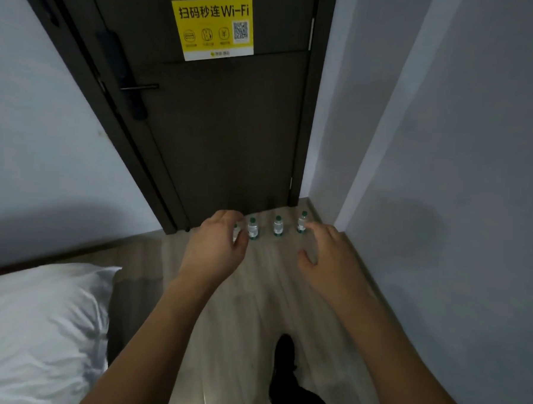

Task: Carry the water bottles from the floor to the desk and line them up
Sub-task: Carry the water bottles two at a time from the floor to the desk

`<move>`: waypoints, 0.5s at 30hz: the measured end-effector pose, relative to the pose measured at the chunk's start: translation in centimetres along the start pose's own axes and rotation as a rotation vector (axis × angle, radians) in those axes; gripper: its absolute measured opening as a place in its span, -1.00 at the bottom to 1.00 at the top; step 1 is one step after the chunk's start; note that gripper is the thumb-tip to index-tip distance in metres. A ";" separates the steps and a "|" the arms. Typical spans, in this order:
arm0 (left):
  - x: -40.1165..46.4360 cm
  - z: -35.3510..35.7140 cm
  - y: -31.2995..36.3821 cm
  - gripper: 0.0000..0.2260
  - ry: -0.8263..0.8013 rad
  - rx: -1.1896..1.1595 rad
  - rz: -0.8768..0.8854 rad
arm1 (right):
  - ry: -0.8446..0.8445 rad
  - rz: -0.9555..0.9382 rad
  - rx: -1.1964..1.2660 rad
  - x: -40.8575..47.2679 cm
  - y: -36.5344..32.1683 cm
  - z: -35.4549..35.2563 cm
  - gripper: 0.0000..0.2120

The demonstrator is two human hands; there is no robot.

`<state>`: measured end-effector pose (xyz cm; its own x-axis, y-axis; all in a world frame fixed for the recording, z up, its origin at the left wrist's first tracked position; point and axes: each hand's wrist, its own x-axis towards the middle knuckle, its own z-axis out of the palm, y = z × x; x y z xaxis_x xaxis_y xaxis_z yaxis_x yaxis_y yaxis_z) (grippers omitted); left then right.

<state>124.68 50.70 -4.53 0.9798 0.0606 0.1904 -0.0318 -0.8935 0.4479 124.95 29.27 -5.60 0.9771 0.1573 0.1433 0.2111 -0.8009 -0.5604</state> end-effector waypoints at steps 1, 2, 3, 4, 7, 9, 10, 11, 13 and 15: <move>1.2 0.5 -0.6 -0.71 -0.010 0.000 -0.005 | -0.009 0.001 -0.001 1.3 0.2 0.7 -0.56; 2.3 0.8 -1.0 -0.71 -0.017 0.003 -0.008 | -0.019 -0.001 0.007 2.4 0.3 1.2 -0.56; 3.9 1.5 -1.7 -0.70 -0.026 0.004 -0.014 | -0.038 0.003 0.022 4.2 0.7 2.0 -0.56; 5.8 2.1 -2.4 -0.70 -0.035 0.005 -0.025 | -0.060 0.008 0.036 6.4 1.0 2.9 -0.56; 11.7 3.3 -4.5 -0.69 -0.055 0.037 -0.054 | -0.074 -0.018 0.070 13.4 1.6 4.9 -0.58; 15.6 3.4 -5.6 -0.69 -0.062 0.084 -0.064 | -0.079 -0.042 0.075 18.0 1.4 6.0 -0.57; 17.5 3.3 -6.0 -0.69 -0.065 0.101 -0.069 | -0.086 -0.047 0.072 20.1 1.3 6.5 -0.56; 19.3 3.3 -6.5 -0.70 -0.067 0.113 -0.073 | -0.092 -0.057 0.072 22.1 1.1 7.1 -0.56; 22.6 3.2 -7.5 -0.73 -0.070 0.135 -0.094 | -0.115 -0.074 0.103 25.9 0.9 8.1 -0.57; 25.3 3.4 -8.6 -0.76 -0.079 0.154 -0.112 | -0.151 -0.071 0.142 29.0 0.8 9.3 -0.56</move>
<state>150.37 58.41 -6.58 0.9882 0.1335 0.0748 0.1027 -0.9411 0.3221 153.65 38.54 -9.45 0.9503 0.3037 0.0692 0.2711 -0.6971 -0.6638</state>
